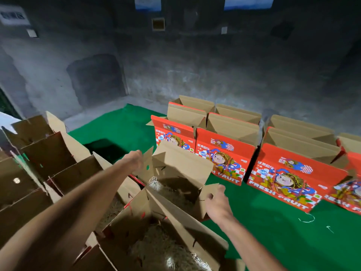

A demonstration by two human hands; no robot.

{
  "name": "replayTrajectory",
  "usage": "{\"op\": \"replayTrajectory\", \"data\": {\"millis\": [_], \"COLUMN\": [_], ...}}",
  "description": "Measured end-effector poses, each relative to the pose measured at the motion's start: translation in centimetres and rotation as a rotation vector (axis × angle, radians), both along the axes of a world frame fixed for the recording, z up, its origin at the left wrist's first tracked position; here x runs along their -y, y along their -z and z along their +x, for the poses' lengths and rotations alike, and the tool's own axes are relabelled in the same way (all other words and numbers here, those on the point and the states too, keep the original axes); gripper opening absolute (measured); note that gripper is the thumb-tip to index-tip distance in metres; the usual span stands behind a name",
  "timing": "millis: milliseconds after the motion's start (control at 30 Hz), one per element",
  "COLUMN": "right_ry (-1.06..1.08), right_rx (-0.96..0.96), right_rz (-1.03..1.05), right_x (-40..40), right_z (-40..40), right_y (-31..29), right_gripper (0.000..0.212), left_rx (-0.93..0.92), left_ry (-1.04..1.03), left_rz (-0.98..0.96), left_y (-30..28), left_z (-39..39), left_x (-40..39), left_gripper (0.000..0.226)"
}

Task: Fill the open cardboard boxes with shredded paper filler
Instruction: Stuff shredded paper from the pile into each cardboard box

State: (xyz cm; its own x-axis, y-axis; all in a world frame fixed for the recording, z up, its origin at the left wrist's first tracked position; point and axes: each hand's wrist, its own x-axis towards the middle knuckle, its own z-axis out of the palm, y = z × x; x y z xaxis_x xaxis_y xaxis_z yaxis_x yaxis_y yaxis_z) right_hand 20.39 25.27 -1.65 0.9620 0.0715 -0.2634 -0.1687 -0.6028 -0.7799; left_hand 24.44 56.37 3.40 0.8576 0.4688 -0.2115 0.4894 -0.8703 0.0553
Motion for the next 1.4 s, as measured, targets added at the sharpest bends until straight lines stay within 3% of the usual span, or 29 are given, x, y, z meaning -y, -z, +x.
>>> {"op": "replayTrajectory", "data": {"millis": [200, 333, 400, 533, 600, 667, 833, 1000, 1267, 1400], "right_ry": [-0.108, -0.171, -0.259, -0.243, -0.202, -0.166, -0.067, 0.02, -0.225, -0.337], "right_rx": [-0.136, -0.301, -0.168, 0.457, 0.561, 0.621, 0.626, 0.454, 0.437, 0.42], "right_rz": [0.025, 0.225, 0.075, -0.392, -0.524, -0.667, -0.963, -1.051, -1.273, -1.364], "right_x": [-3.3, -5.2, -5.1, -1.8, 0.9, 4.0, 12.5, 18.9, 23.6, 24.5], "right_z": [0.2, 1.6, 2.7, 7.1, 10.2, 13.2, 19.3, 22.5, 21.3, 17.0], "right_y": [-0.2, -0.6, -1.3, -3.4, -4.5, -5.4, -5.4, -3.8, -3.5, -4.0], "right_gripper": [0.043, 0.057, 0.041, 0.03, 0.018, 0.031, 0.055, 0.071, 0.048, 0.024], "left_rx": [0.082, 0.115, 0.189, 0.335, 0.366, 0.378, 0.414, 0.436, 0.435, 0.498], "left_ry": [-0.12, -0.045, 0.058, 0.275, 0.371, 0.458, 0.608, 0.723, 0.795, 0.821], "left_rz": [-0.031, -0.003, 0.044, -0.136, -0.202, -0.241, -0.314, -0.324, -0.42, -0.466], "left_y": [-1.1, -1.5, -1.5, -1.3, -1.0, -0.7, -0.5, -0.3, 0.0, -1.3], "left_z": [-0.9, -0.4, 0.4, 3.4, 5.6, 8.0, 13.3, 16.5, 15.5, 12.6], "left_x": [-1.7, -1.3, -0.2, 4.8, 8.2, 11.9, 20.4, 26.7, 34.2, 38.0], "left_gripper": [0.032, 0.034, 0.036, 0.026, 0.019, 0.018, 0.024, 0.022, 0.02, 0.018]}}
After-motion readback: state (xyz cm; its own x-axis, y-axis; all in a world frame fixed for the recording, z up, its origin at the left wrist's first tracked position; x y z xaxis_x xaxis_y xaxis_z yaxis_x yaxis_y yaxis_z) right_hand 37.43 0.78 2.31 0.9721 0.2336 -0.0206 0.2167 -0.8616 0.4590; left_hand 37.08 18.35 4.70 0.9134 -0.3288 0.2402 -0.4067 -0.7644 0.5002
